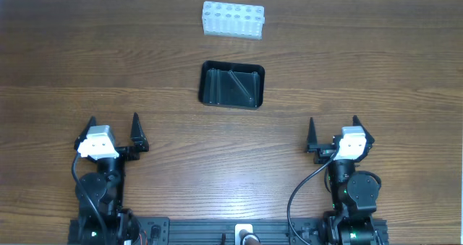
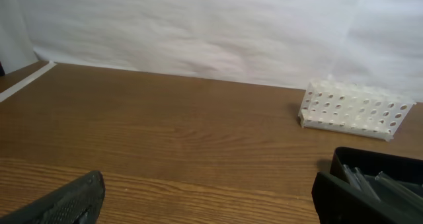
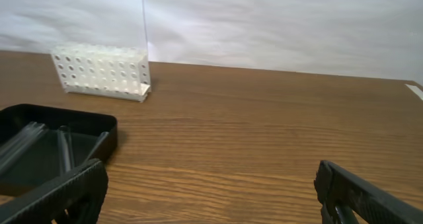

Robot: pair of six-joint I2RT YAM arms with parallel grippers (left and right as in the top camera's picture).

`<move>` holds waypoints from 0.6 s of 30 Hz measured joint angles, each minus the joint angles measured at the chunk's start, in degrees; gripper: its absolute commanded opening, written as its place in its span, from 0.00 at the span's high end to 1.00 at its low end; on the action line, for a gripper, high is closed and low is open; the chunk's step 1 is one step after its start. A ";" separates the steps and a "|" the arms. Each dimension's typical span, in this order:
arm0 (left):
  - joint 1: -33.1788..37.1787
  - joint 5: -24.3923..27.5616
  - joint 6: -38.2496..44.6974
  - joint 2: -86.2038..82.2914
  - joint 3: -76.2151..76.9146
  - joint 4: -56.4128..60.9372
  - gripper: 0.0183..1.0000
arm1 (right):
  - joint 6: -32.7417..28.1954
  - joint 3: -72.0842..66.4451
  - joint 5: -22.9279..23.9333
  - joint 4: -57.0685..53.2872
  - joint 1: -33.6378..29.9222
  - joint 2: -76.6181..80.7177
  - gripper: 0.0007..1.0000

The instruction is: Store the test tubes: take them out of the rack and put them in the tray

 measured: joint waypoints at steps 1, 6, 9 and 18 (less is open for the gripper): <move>0.00 0.00 0.00 0.00 0.00 0.00 0.00 | 0.00 0.00 0.00 0.00 -0.42 0.00 0.01; 0.00 0.00 0.00 0.00 0.00 0.00 0.00 | -0.02 0.00 0.00 0.00 -1.97 0.00 0.01; 0.00 0.00 0.00 0.00 0.00 0.00 0.00 | 0.00 0.00 0.00 0.00 -2.21 0.00 0.01; 0.00 0.00 0.00 0.00 0.00 0.00 0.00 | 0.00 0.00 0.00 0.00 -2.21 0.00 0.01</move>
